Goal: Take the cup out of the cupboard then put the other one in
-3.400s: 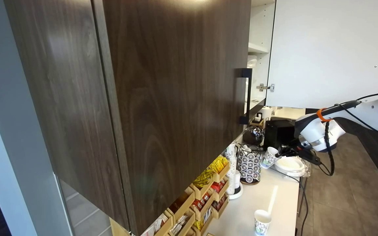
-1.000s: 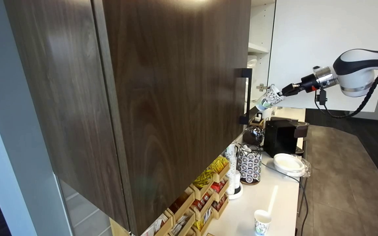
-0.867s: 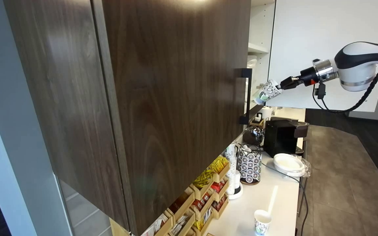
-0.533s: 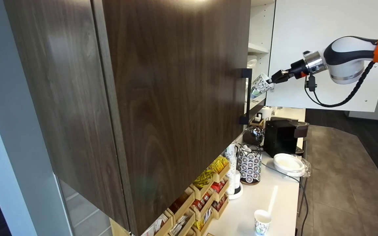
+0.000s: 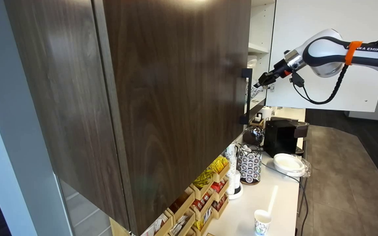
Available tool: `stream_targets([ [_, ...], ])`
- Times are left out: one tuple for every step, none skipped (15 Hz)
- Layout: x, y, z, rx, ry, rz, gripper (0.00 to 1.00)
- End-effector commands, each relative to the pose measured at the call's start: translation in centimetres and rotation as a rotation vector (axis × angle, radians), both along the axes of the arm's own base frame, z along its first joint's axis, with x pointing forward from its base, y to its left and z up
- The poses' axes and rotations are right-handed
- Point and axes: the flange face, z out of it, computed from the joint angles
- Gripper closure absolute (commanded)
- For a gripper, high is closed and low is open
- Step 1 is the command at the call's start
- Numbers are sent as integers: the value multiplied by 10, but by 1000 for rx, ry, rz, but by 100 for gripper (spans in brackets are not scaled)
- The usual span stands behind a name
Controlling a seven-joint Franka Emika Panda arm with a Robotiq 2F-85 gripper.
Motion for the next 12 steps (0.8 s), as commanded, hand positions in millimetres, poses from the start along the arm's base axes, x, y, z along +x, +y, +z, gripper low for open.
stream_targets([
  [15, 6, 9, -36, 74, -16, 99],
  [18, 7, 10, -42, 86, -15, 99],
  [20, 9, 10, -45, 104, -12, 99],
  [23, 10, 11, -47, 115, -10, 99],
  [26, 12, 10, -46, 132, -8, 99],
  [29, 13, 8, -55, 145, -5, 99],
  [32, 14, 6, -61, 159, -3, 99],
  [34, 16, 4, -64, 169, 0, 99],
  [38, 17, 1, -72, 184, 1, 99],
  [39, 18, -1, -76, 188, 3, 99],
  [42, 18, -3, -81, 197, 3, 99],
  [44, 18, -3, -81, 198, 3, 99],
])
